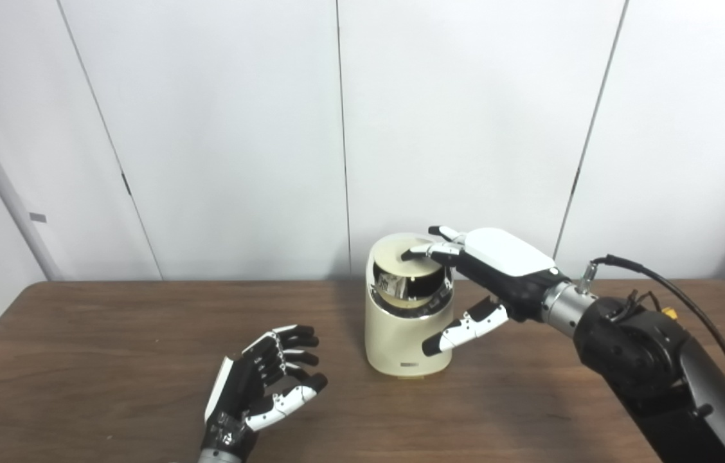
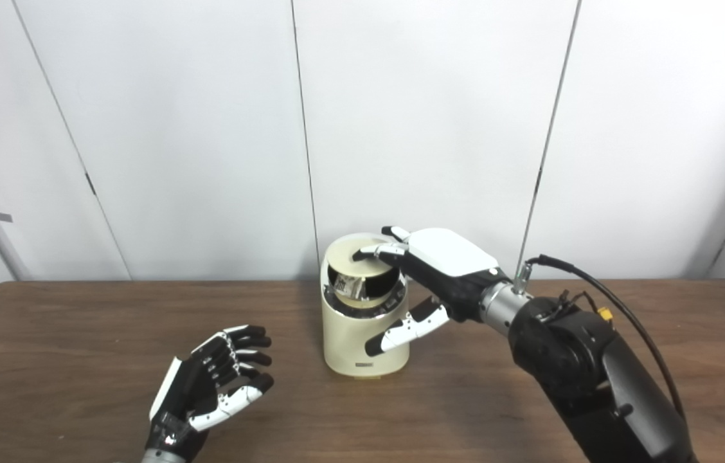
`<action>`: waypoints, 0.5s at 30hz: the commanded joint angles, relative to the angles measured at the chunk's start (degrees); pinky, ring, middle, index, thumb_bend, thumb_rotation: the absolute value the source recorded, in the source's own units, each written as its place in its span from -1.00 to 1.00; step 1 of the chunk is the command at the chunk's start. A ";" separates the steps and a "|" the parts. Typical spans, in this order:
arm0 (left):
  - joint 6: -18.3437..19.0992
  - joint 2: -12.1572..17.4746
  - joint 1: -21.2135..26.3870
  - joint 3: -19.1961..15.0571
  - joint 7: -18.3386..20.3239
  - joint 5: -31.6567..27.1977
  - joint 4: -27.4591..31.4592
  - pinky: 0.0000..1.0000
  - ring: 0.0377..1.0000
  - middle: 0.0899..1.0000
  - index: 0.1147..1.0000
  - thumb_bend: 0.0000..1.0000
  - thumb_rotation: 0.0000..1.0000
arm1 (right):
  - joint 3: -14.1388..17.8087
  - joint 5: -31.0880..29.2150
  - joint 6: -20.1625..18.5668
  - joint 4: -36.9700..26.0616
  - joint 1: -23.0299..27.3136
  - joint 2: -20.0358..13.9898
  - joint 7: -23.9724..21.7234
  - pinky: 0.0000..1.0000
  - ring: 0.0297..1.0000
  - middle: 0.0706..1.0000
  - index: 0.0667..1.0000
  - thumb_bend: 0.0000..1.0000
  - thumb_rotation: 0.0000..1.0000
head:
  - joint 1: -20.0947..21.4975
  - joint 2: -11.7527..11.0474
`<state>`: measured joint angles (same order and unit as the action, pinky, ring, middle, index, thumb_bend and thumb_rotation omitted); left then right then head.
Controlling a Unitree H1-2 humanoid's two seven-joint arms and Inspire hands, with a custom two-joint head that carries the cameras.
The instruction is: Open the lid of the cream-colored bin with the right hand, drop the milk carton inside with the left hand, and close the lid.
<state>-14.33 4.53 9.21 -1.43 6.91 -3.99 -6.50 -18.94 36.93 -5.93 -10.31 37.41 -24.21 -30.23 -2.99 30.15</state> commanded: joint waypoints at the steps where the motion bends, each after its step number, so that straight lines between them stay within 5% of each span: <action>1: -1.87 -0.02 1.57 0.15 -0.33 0.31 0.56 -0.02 0.19 0.33 0.37 0.45 -0.63 | 0.39 0.08 0.98 -2.00 1.63 -0.30 0.31 0.91 1.00 0.72 0.73 0.53 0.17 | -0.01 0.05; 15: -1.46 0.10 1.58 0.28 -0.18 0.17 0.84 -0.01 0.21 0.34 0.38 0.44 -0.63 | 0.51 -0.25 2.30 -4.85 0.05 -0.99 -1.96 0.98 1.00 0.68 0.73 0.50 0.20 | -0.13 0.47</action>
<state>-14.32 4.54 9.22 -1.28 6.91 -4.00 -6.50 -18.99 36.95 -4.37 -13.35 36.17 -24.37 -32.12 -3.08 30.59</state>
